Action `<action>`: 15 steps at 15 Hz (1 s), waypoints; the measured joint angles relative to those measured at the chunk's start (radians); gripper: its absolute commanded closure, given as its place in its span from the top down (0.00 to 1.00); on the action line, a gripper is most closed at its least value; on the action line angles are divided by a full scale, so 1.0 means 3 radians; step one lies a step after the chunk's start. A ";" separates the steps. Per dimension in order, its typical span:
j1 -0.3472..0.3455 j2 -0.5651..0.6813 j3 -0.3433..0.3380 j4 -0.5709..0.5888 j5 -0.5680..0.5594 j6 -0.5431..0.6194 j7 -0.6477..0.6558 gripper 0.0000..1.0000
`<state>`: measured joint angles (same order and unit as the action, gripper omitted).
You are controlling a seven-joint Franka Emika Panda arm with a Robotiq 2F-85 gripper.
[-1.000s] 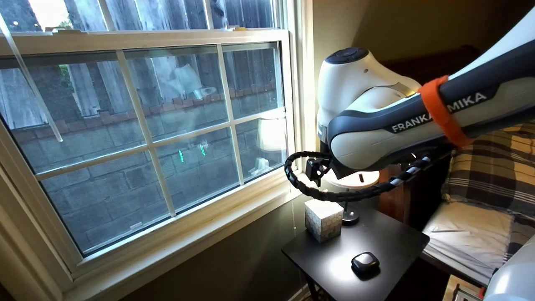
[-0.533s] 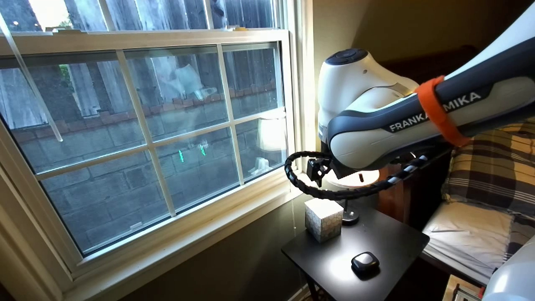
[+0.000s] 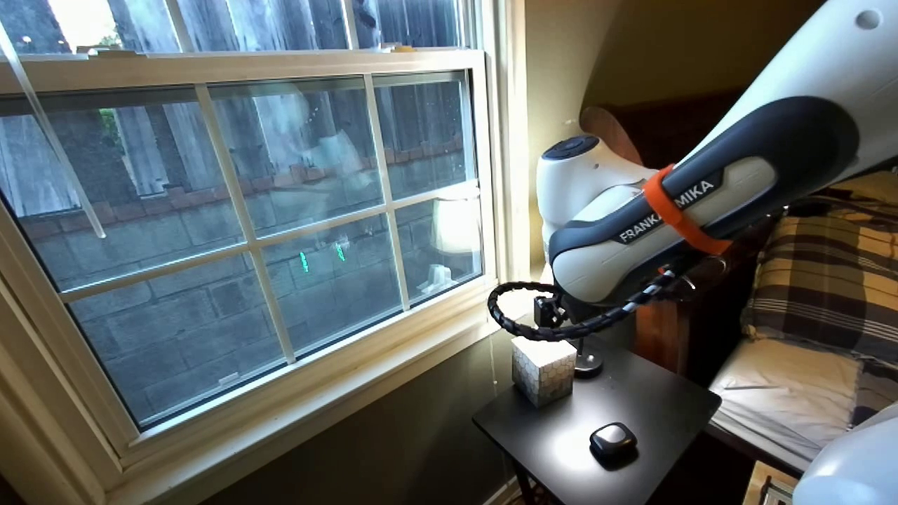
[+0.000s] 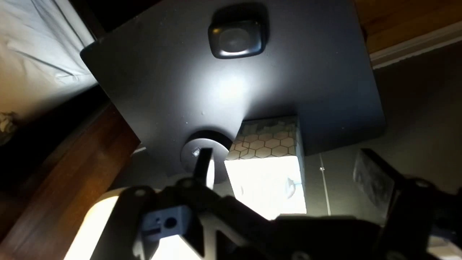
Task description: Turn off the lamp
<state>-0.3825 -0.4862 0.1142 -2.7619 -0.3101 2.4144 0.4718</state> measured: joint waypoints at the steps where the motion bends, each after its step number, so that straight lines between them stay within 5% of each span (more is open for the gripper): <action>1: -0.0045 0.0101 -0.0032 0.0000 -0.0042 0.0049 0.0020 1.00; 10: -0.0368 0.0909 -0.0470 0.0003 -0.0729 0.0905 0.0171 1.00; 15: -0.0608 0.1202 -0.0681 0.0009 -0.1697 0.1474 0.0611 1.00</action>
<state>-0.5649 -0.1256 -0.0900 -2.7591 -0.8192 2.8566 0.6550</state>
